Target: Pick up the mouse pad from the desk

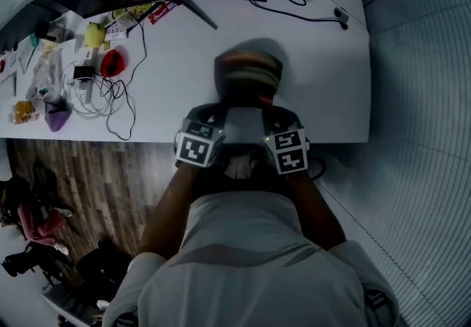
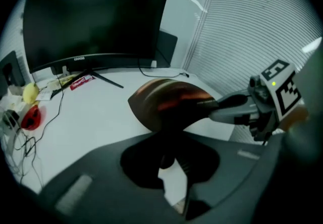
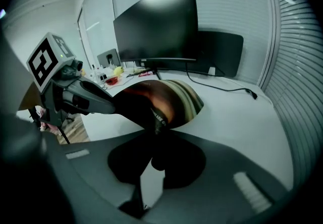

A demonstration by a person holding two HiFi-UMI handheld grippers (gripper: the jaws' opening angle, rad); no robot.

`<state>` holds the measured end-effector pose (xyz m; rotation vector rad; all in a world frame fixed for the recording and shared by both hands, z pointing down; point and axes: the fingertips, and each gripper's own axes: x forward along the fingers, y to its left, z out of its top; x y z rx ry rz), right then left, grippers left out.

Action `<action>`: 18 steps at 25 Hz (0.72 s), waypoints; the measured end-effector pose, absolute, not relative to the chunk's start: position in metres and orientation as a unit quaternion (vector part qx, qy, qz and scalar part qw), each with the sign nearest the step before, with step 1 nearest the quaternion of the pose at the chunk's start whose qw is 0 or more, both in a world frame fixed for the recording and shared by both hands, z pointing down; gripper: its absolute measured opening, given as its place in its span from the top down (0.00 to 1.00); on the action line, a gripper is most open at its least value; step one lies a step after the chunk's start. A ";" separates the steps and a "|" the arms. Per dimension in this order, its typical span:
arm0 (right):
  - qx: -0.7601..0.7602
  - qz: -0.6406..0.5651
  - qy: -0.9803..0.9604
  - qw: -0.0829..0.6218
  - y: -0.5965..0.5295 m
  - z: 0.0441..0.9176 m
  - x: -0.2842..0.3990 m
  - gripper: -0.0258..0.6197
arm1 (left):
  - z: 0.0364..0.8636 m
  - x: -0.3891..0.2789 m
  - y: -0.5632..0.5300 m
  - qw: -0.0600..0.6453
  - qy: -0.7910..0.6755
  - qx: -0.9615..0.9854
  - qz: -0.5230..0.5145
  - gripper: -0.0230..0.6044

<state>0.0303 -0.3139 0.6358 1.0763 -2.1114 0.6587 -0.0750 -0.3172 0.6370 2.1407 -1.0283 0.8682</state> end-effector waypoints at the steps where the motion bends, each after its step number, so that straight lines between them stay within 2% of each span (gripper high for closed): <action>1: 0.421 0.243 -0.812 0.324 -0.312 0.620 0.033 0.91 | 0.621 -0.071 -0.316 0.293 -0.393 0.814 0.312 0.89; 18: 0.494 0.044 -0.863 0.099 -0.330 0.335 0.039 0.91 | 0.330 -0.062 -0.332 0.085 -0.453 0.885 0.068 0.89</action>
